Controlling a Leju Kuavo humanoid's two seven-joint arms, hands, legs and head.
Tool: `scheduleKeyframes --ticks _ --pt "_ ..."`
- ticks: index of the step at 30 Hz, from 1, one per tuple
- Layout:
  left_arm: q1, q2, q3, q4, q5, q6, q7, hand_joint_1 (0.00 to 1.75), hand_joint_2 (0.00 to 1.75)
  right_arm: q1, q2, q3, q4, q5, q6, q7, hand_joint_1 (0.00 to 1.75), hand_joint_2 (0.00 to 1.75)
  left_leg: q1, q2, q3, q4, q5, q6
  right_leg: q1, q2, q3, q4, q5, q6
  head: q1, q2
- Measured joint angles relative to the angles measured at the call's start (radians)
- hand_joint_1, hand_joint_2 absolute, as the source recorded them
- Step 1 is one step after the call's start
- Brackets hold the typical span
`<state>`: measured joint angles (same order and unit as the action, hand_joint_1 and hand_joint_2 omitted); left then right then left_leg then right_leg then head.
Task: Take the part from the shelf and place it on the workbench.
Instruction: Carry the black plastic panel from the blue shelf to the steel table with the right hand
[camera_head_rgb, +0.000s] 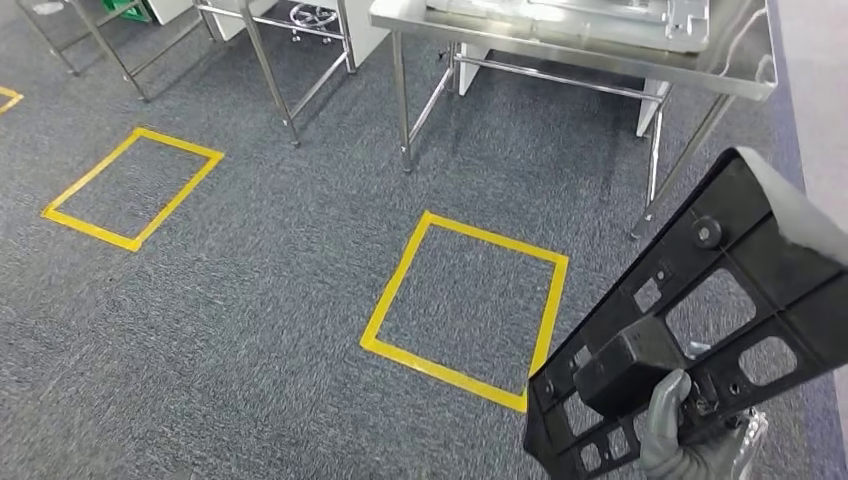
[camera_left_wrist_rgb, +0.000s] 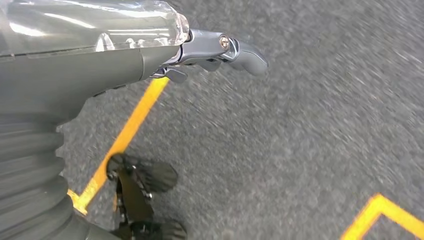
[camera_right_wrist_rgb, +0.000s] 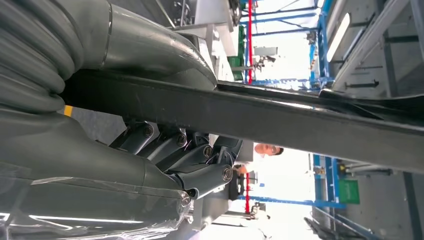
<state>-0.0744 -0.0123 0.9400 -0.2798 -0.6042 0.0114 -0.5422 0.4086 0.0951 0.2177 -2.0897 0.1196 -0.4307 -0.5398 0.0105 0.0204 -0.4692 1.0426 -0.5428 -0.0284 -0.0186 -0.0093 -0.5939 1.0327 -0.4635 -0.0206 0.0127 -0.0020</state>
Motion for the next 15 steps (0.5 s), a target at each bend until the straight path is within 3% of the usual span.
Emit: scheduleKeyframes --ticks 2,4,5,6,7,9,10,11,13,15 --pt "0.0 -0.001 0.001 0.001 -0.002 0.0 0.001 0.0 1.75 -0.001 0.0 0.001 0.0 0.004 0.0 0.001 1.75 1.75 0.002 -0.008 -0.077 0.126 -0.033 -0.006 0.001 0.005 0.015 -0.002 -0.011 -0.01 -0.002 0.0" --pt "0.004 -0.001 0.003 0.001 -0.003 0.001 0.003 0.0 1.75 -0.001 0.0 0.001 0.001 0.008 -0.001 0.003 1.75 1.75 0.002 -0.01 -0.161 0.232 -0.084 -0.008 0.004 0.013 0.031 -0.002 -0.026 -0.014 -0.004 0.0" --pt "0.006 0.0 0.004 0.001 -0.004 0.001 0.004 0.0 1.75 -0.001 0.0 0.002 0.002 0.009 -0.001 0.004 1.75 1.75 0.002 -0.01 -0.187 0.246 -0.094 -0.006 0.006 0.017 0.041 -0.002 -0.034 -0.015 -0.004 0.0" --pt "0.008 0.0 0.004 0.001 -0.005 0.002 0.005 0.0 1.75 -0.001 0.0 0.002 0.003 0.01 -0.002 0.005 1.75 1.75 0.001 -0.01 -0.197 0.227 -0.081 -0.001 0.008 0.021 0.054 -0.002 -0.043 -0.015 -0.004 0.0" --pt "0.009 0.0 0.004 0.001 -0.006 0.002 0.005 0.0 1.75 -0.002 0.0 0.003 0.004 0.012 -0.003 0.008 1.75 1.75 -0.001 -0.011 -0.192 0.178 -0.046 0.006 0.01 0.024 0.068 -0.002 -0.053 -0.014 -0.004 0.0" --pt "0.011 0.003 0.006 0.002 -0.009 0.002 0.006 0.0 1.75 -0.004 0.0 0.006 0.007 0.014 -0.005 0.014 1.75 1.75 -0.01 -0.013 -0.17 0.057 0.058 0.026 0.013 0.027 0.09 -0.003 -0.072 -0.011 -0.002 0.0" --pt "0.011 0.005 0.006 0.002 -0.01 0.003 0.007 0.0 1.75 -0.005 0.0 0.008 0.009 0.014 -0.006 0.017 1.75 1.75 -0.015 -0.015 -0.163 0.016 0.09 0.032 0.013 0.029 0.095 -0.005 -0.079 -0.007 -0.001 0.0" --pt "0.012 0.007 0.007 0.002 -0.01 0.004 0.007 0.0 1.75 -0.006 0.0 0.009 0.011 0.015 -0.006 0.019 1.75 1.75 -0.019 -0.017 -0.16 -0.008 0.108 0.038 0.012 0.031 0.099 -0.005 -0.081 -0.002 -0.001 0.0" --pt "0.012 0.009 0.01 0.002 -0.011 0.005 0.008 0.0 1.75 -0.007 -0.001 0.012 0.013 0.015 -0.009 0.023 1.75 1.75 -0.021 -0.018 -0.145 -0.027 0.103 0.045 0.012 0.033 0.106 -0.004 -0.078 0.013 -0.002 0.0" --pt "0.011 0.009 0.012 0.002 -0.013 0.006 0.008 0.0 1.75 -0.009 -0.002 0.014 0.016 0.016 -0.013 0.027 1.75 1.75 -0.016 -0.019 -0.115 -0.045 0.103 0.054 0.011 0.026 0.1 0.033 -0.074 0.026 0.0 0.0"
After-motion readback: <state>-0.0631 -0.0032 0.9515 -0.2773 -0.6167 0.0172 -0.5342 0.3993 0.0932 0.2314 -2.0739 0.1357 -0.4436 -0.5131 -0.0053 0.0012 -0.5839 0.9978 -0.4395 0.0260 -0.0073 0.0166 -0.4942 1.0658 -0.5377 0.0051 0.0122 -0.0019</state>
